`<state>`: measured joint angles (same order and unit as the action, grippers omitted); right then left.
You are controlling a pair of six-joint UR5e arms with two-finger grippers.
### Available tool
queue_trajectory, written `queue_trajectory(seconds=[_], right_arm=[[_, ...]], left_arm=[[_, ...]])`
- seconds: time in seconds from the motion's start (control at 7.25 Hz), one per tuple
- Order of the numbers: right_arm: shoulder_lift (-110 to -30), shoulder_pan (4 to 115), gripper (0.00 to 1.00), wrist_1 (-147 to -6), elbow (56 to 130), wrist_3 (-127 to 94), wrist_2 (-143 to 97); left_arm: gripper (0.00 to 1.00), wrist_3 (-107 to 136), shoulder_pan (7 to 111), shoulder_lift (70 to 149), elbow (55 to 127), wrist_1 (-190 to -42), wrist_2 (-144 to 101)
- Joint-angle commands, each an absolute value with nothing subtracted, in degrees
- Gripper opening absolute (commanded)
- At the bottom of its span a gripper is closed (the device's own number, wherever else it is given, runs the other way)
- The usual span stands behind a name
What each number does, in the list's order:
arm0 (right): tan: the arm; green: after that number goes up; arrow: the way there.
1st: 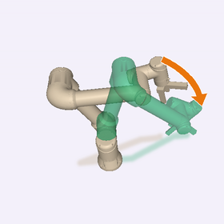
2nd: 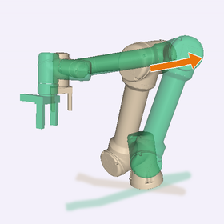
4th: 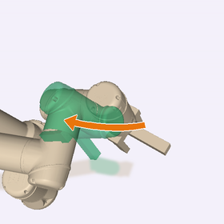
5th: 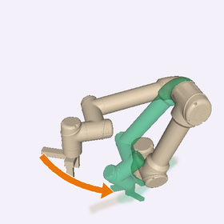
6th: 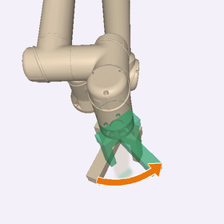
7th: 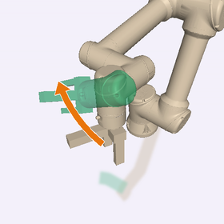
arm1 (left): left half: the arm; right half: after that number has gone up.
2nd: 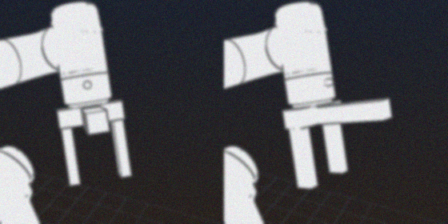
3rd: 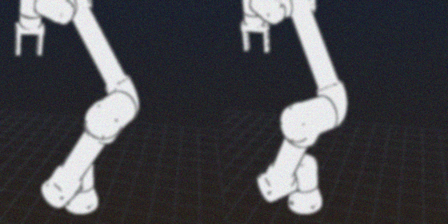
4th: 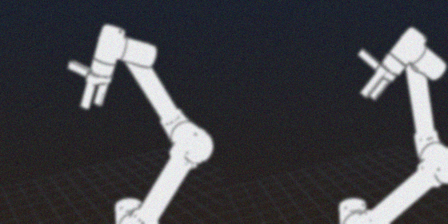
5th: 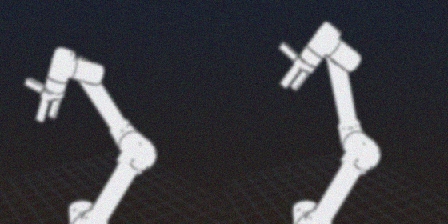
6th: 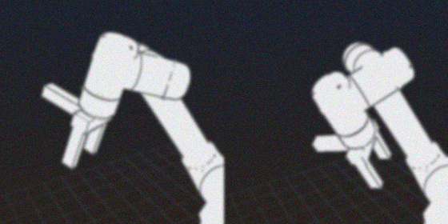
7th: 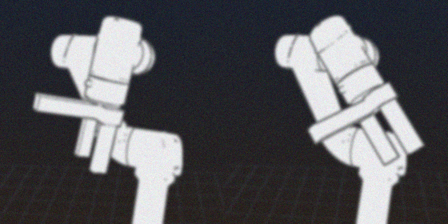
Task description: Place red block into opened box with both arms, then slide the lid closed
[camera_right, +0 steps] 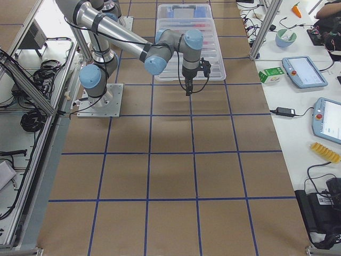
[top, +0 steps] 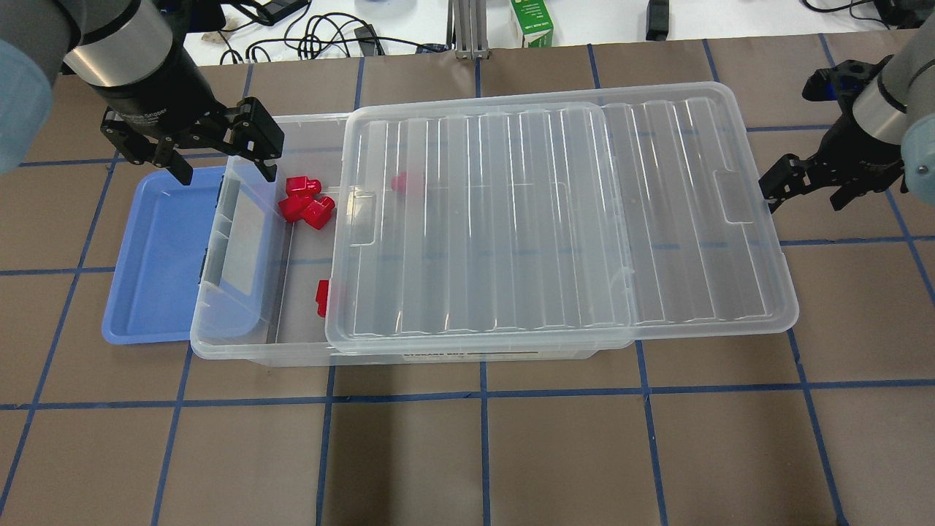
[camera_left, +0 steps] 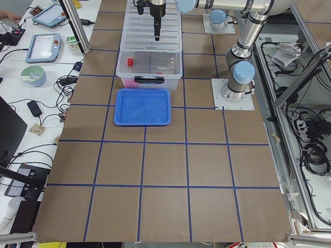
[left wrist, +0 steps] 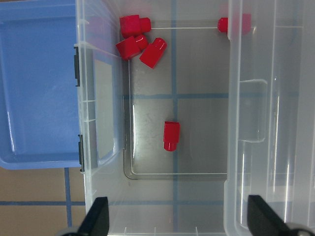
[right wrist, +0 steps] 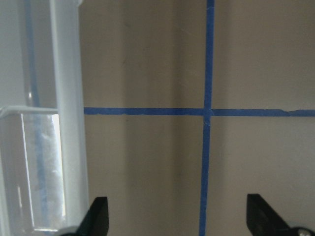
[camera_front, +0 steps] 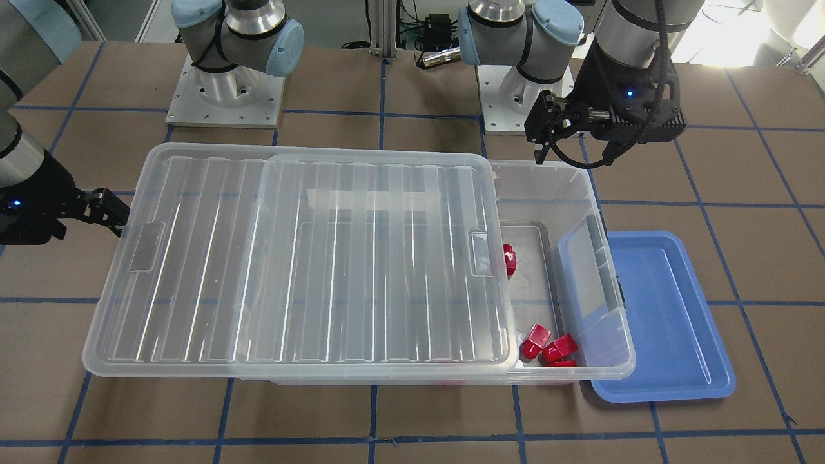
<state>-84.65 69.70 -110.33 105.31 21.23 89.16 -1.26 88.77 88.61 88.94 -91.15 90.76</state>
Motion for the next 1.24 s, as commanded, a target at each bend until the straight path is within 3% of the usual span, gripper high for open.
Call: queue_trajectory(seconds=[0.0, 1.1], right_arm=[[-84.5, 74.1, 1.0, -110.5, 105.5, 16.0, 87.1], [-83.1, 84.6, 1.0, -113.0, 104.9, 11.6, 87.1]], left_arm=[[1.0, -1.2, 88.8, 88.6, 88.9, -91.1, 90.6], [1.0, -1.2, 88.8, 88.6, 88.9, -91.1, 90.6]])
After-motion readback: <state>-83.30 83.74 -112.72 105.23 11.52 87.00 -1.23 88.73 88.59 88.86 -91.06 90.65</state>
